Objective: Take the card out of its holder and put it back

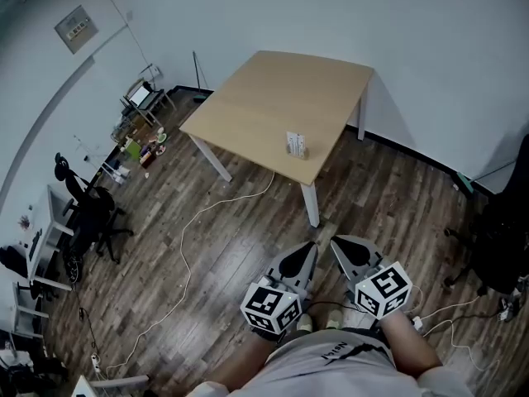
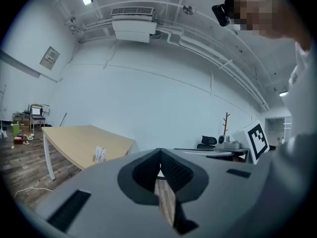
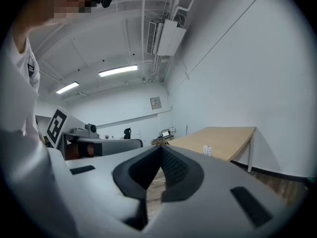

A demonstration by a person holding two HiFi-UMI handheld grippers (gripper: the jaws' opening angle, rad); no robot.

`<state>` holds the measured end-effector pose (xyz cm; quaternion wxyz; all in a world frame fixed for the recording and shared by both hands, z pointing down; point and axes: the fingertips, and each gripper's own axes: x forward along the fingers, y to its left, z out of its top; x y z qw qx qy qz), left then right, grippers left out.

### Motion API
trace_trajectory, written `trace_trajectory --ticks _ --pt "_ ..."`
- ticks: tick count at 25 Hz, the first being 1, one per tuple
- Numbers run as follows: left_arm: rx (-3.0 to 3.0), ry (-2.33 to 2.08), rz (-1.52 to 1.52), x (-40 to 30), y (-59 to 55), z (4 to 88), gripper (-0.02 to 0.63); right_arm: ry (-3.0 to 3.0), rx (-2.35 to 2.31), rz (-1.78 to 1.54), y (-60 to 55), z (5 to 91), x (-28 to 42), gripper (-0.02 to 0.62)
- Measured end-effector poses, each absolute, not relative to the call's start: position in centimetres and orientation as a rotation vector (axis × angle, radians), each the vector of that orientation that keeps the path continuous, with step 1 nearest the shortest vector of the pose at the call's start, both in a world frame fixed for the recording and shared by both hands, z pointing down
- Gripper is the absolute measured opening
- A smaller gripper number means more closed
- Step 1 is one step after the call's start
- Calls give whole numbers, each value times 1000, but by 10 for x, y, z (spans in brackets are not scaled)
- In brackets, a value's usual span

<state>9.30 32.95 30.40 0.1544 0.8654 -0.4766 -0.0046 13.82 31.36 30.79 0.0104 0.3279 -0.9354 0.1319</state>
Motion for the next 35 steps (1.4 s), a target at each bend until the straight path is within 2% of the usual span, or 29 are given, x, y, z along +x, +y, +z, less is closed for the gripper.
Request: trace_trajectory --ticks 10,18,28,35 --pt "2446 -1447 16 93 326 308 14 -2989 999 509 308 308 159 14" --pt "2414 -1488 18 83 309 315 14 -2996 957 488 293 313 149 14" --pt "2450 -1410 -16 60 249 325 14 -2951 1015 455 239 319 118 14" --pt "2484 -1346 7 17 178 331 14 -2915 1091 467 171 323 75 14"
